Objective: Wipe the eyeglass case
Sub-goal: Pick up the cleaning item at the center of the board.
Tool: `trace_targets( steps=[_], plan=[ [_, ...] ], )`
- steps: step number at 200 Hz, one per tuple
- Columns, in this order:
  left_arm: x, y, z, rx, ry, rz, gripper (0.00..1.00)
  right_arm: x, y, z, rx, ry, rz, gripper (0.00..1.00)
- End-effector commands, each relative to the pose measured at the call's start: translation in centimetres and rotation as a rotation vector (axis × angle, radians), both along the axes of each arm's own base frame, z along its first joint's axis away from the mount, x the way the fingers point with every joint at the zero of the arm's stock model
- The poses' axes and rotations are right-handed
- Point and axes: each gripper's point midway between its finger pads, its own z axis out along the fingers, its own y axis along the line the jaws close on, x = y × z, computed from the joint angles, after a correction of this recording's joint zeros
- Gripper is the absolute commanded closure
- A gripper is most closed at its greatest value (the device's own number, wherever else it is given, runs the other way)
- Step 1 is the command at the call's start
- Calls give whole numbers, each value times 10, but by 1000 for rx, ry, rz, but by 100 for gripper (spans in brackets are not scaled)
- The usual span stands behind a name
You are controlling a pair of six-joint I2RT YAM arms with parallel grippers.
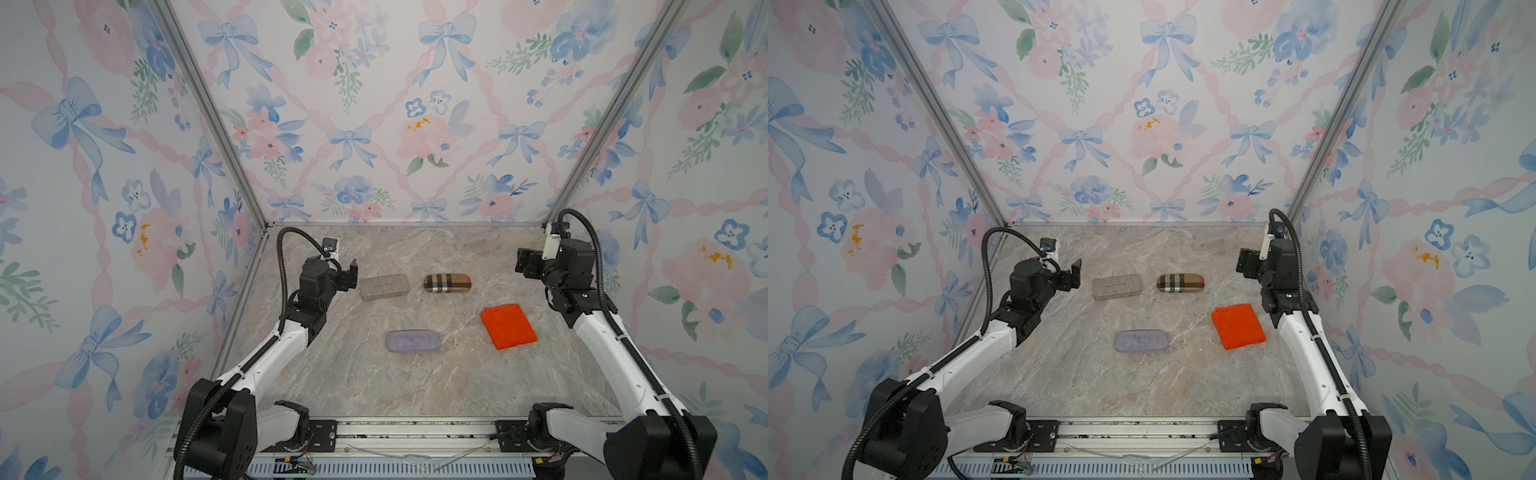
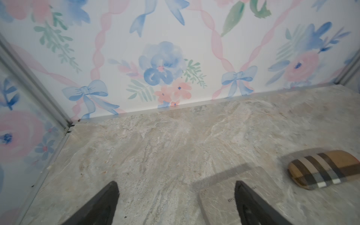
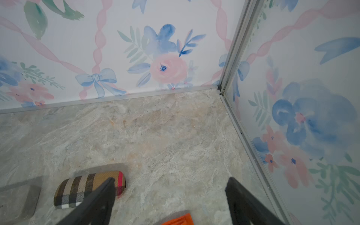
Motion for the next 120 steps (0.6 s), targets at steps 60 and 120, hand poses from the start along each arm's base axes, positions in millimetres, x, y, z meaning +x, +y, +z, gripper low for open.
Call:
trace_targets(
  steps=[60,120],
  plan=[
    [-25,-80,-21,65,77,-260,7,-72,56,-134,-83,631,111,12],
    [-27,-94,-33,-23,134,-266,8,-83,69,-191,-120,788,107,14]
  ],
)
